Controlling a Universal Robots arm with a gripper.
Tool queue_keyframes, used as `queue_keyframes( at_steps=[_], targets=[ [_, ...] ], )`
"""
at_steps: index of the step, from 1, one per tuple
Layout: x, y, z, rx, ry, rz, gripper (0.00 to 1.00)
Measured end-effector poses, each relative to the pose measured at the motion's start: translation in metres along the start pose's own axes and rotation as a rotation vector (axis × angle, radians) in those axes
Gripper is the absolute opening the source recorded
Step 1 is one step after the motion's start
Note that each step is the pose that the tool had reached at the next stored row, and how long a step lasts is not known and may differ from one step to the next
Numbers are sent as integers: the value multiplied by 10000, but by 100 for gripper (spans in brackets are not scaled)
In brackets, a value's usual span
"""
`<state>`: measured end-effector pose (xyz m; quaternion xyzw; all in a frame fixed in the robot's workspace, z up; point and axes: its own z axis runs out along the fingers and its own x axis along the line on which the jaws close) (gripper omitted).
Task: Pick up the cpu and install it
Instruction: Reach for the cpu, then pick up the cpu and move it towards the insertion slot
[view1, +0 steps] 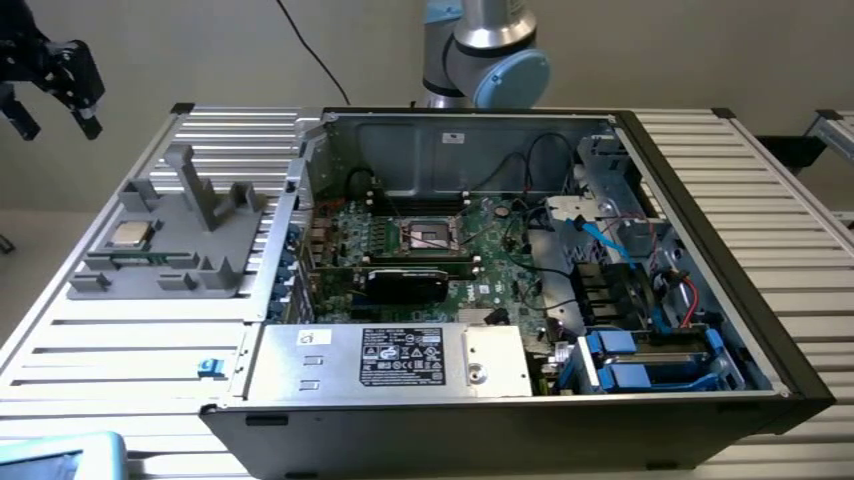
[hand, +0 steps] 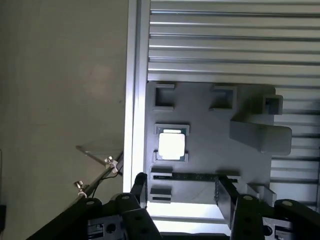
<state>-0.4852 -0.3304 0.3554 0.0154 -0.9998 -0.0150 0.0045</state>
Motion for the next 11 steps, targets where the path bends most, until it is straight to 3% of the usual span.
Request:
queue_keyframes(
  at_steps=[1, 2, 11],
  targets=[
    [0, 0, 0, 0, 0, 0, 66],
    [0, 0, 0, 0, 0, 0, 72],
    [0, 0, 1, -1, -1, 0, 72]
  ],
)
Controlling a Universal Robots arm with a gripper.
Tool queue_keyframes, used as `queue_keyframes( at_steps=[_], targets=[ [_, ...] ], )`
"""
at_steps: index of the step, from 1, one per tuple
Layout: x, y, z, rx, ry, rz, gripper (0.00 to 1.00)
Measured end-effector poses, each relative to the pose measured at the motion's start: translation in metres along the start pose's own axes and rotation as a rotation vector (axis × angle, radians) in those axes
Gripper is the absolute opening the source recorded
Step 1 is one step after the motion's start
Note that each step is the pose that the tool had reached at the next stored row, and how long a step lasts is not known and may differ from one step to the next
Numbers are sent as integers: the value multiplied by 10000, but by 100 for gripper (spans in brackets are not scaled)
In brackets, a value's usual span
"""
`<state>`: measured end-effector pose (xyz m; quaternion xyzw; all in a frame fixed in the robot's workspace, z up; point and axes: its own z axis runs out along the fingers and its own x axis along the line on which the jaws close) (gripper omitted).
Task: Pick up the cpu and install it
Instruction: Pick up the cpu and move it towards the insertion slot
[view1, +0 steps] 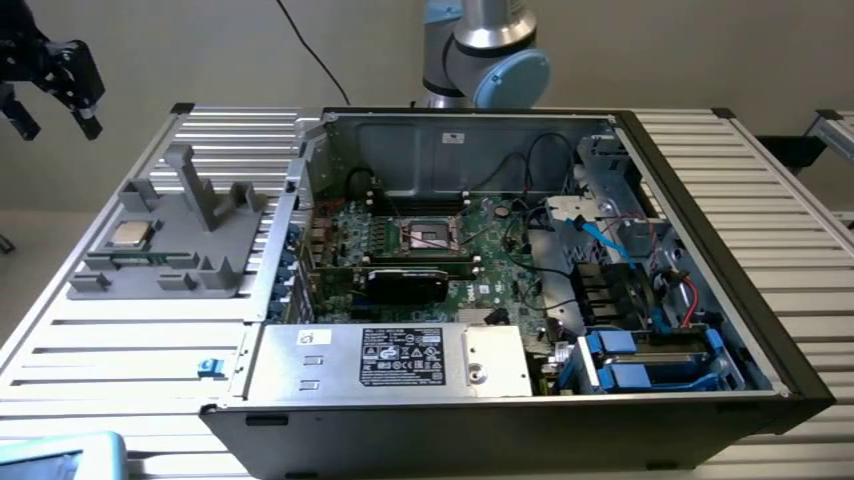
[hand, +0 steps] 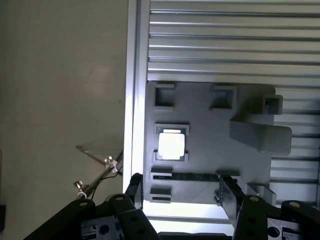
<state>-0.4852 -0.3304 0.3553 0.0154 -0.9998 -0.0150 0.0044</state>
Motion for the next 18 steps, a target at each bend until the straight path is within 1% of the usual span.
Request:
queue_keyframes(
  at_steps=[9, 16, 18],
  targets=[
    [1, 0, 8, 0, -1, 0, 72],
    [0, 17, 127, 20, 0, 1, 72],
    [2, 18, 159, 58, 2, 0, 72]
  ],
)
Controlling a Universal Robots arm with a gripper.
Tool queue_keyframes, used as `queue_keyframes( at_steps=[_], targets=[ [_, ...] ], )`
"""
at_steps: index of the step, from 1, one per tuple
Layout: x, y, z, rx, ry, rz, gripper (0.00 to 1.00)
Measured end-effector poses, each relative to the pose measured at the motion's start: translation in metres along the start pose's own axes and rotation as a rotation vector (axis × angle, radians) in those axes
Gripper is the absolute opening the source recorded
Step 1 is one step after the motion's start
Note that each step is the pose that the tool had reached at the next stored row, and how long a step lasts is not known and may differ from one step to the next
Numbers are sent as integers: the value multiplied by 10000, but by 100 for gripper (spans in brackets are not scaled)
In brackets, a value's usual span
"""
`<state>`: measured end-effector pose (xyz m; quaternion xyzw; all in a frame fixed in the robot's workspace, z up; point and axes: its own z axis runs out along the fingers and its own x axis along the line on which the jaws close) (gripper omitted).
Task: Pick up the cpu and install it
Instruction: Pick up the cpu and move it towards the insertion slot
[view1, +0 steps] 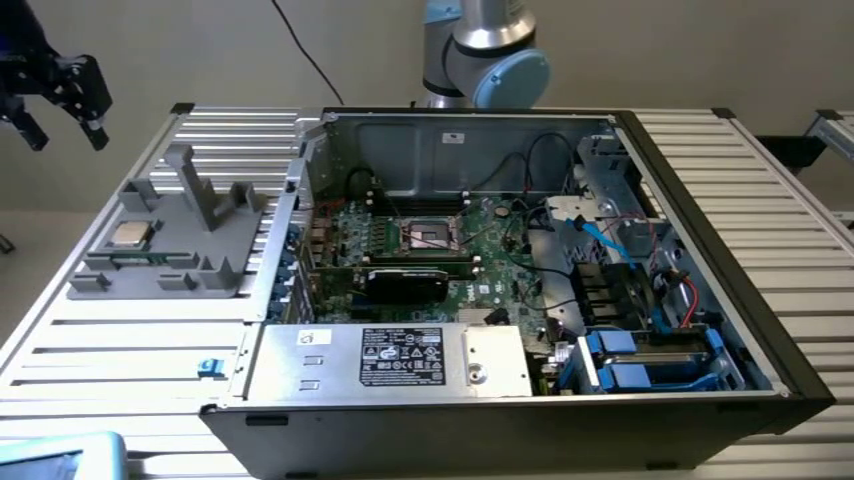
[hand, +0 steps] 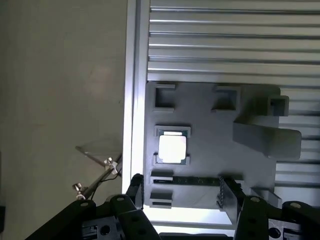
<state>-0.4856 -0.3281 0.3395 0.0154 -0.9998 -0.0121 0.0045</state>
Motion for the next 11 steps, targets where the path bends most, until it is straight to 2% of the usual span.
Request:
queue_keyframes(
  at_steps=[2, 5, 7, 11],
  targets=[
    [7, 0, 21, 39, 17, 1, 72],
    [14, -1, 54, 66, 70, 2, 72],
    [14, -1, 89, 68, 93, 3, 72],
    [13, -3, 161, 67, 95, 4, 72]
  ],
)
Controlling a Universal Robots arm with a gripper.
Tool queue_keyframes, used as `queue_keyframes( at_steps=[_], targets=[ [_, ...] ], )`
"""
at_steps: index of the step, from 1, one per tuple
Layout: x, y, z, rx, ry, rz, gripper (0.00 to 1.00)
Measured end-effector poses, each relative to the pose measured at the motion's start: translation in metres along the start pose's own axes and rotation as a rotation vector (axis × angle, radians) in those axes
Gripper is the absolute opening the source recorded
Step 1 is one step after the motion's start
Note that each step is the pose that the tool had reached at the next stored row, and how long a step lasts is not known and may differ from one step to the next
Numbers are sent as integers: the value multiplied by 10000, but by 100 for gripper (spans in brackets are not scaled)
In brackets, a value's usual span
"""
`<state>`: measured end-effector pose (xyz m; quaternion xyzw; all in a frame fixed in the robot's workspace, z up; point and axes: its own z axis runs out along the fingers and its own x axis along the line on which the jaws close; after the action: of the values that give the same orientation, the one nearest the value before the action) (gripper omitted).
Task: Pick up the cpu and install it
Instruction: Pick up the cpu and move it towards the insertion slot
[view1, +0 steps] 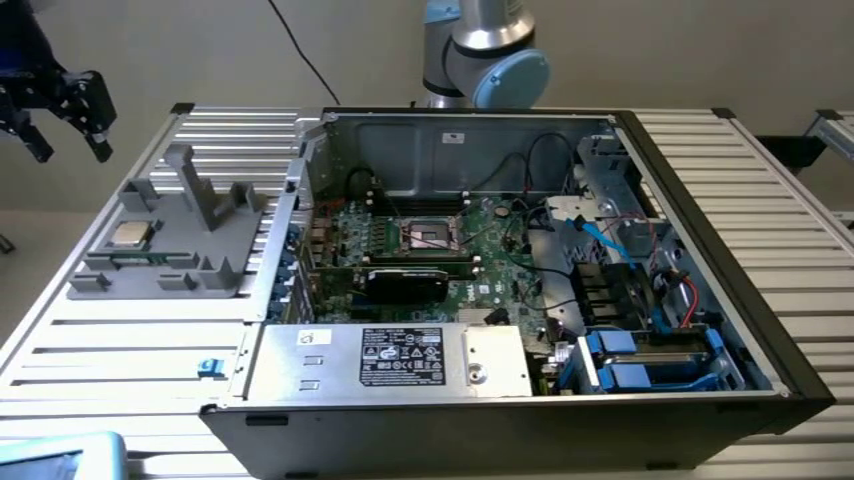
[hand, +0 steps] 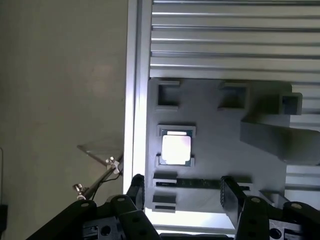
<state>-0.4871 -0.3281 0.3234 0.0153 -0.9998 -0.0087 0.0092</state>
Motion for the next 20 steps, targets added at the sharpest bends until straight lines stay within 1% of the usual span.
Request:
queue_keyframes(
  at_steps=[20],
  targets=[
    [-2, -7, 365, 0, 0, -1, 72]
  ],
)
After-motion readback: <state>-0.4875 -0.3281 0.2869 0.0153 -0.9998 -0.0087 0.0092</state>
